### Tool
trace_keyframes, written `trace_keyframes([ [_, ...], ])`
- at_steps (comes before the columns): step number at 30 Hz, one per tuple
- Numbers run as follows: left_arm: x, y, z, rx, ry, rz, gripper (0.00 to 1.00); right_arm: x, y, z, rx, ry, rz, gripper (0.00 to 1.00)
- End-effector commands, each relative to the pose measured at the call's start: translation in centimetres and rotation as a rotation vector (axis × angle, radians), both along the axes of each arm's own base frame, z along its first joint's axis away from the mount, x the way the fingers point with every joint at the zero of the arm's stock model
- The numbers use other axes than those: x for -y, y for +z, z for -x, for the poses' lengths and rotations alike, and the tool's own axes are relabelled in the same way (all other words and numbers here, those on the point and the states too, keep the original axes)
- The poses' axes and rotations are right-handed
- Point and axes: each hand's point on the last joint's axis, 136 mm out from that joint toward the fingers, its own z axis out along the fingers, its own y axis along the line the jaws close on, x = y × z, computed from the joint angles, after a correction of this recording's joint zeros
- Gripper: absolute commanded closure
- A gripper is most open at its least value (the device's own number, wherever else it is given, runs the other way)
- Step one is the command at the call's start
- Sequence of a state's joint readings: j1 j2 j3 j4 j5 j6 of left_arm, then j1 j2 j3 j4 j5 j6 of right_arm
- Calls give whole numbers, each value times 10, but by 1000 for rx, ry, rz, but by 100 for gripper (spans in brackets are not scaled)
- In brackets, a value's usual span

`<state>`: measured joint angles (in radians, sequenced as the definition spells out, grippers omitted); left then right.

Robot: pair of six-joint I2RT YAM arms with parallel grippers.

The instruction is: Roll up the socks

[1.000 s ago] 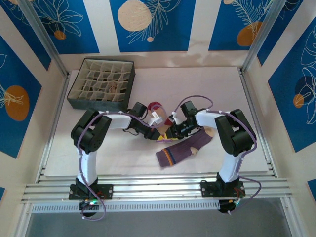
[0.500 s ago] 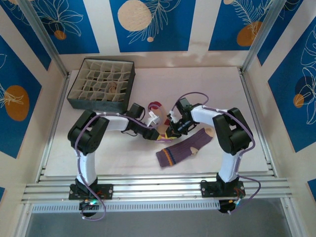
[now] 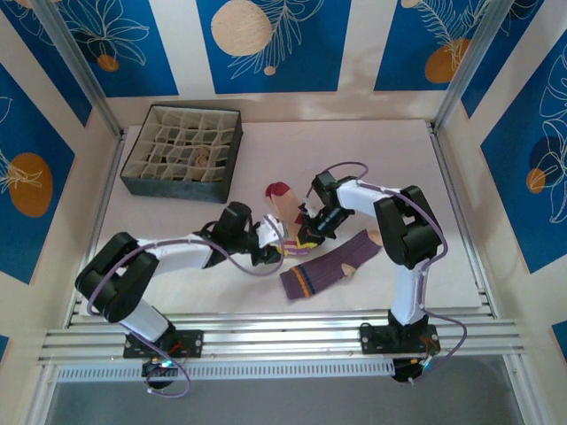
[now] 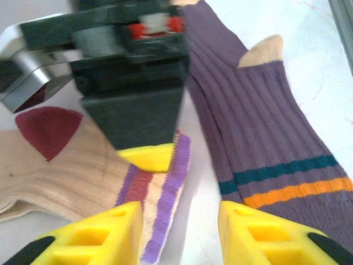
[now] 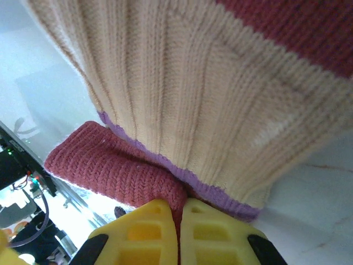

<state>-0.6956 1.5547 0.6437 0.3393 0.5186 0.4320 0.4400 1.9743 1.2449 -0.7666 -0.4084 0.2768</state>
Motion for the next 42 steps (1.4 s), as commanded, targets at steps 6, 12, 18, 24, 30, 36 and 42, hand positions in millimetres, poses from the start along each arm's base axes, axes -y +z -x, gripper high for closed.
trace_keyframes([
  [6, 10, -7, -17, 369, -69, -123, 65, 19, -21, 15, -110, 26, 106, 100],
  [12, 20, -22, -16, 438, -121, -174, 65, 20, -22, 16, -135, 34, 103, 100],
  [18, 27, -41, -14, 469, -166, -226, 63, 19, -21, 16, -152, 38, 91, 100],
  [24, 25, -66, -15, 467, -193, -312, 62, 10, -9, 15, -159, 51, 4, 98],
  [30, 15, -85, -6, 296, -234, -442, 92, 9, 14, 11, -115, 94, -67, 75],
  [36, 17, -75, 12, 48, -255, -426, 100, 23, 37, -10, 7, -1, -137, 53],
  [42, 22, -65, 19, -269, -220, -407, 100, 24, 56, -19, 144, -96, -269, 54],
])
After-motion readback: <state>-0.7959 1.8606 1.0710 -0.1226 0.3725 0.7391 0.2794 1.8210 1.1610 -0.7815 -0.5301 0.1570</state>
